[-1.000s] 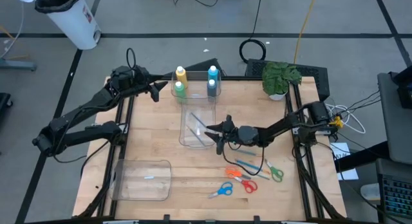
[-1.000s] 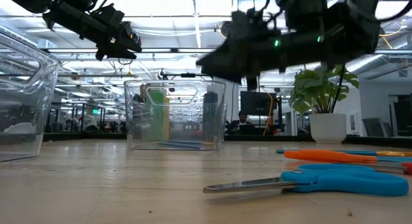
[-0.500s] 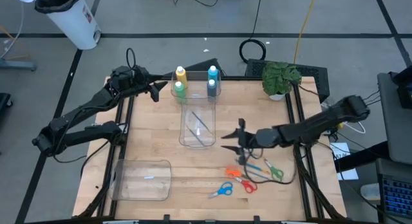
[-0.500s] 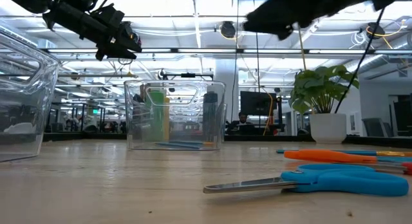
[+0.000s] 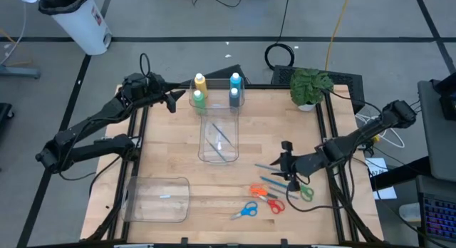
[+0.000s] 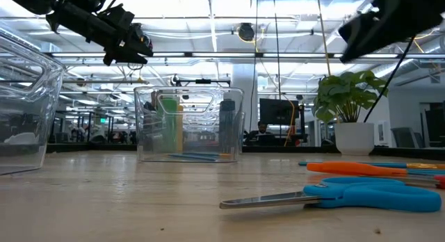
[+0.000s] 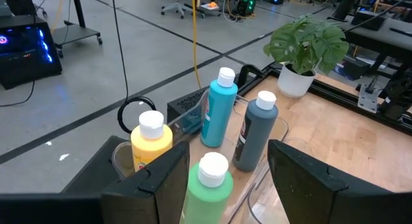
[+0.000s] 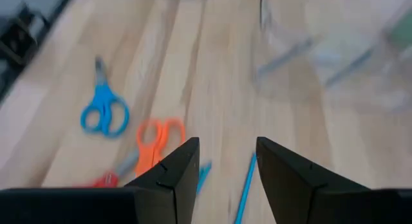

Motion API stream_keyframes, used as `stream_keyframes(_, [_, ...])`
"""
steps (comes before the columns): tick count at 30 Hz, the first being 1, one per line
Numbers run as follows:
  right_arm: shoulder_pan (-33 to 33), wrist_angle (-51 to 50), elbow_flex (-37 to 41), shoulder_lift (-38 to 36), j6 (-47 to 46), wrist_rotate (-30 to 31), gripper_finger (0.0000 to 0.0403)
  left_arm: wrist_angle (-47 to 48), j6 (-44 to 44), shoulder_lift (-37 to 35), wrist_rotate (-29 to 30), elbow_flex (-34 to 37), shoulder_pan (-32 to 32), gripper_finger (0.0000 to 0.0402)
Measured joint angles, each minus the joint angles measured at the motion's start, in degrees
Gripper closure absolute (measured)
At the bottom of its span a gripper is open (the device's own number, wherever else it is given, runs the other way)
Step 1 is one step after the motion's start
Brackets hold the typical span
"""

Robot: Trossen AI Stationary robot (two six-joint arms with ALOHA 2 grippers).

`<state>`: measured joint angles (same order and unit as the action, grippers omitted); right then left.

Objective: Pick & Place Paint Supplies
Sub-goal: Put the blue paintbrush into the middle transparent bin

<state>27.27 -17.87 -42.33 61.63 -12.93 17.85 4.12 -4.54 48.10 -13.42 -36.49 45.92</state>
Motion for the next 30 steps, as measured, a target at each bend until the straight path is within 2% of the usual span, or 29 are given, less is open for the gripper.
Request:
stream_keyframes(6, [1.6, -9.7, 0.3, 0.6, -8.1, 0.1, 0.0258, 0.0, 0.0, 0.0, 0.0, 0.0, 0.0, 0.0188])
stream_keyframes(17, [2.9, -10.2, 10.5, 0.6, -16.7, -0.1, 0.0263, 0.0, 0.0, 0.0, 0.0, 0.0, 0.0, 0.0188])
stream_keyframes(26, [5.4, 3.0, 20.8, 0.6, -19.9, -3.0, 0.0264, 0.0, 0.0, 0.0, 0.0, 0.0, 0.0, 0.0188])
stream_keyframes(30, [6.4, 6.3, 23.2, 0.5, -22.0, -1.2, 0.0264, 0.0, 0.0, 0.0, 0.0, 0.0, 0.0, 0.0188])
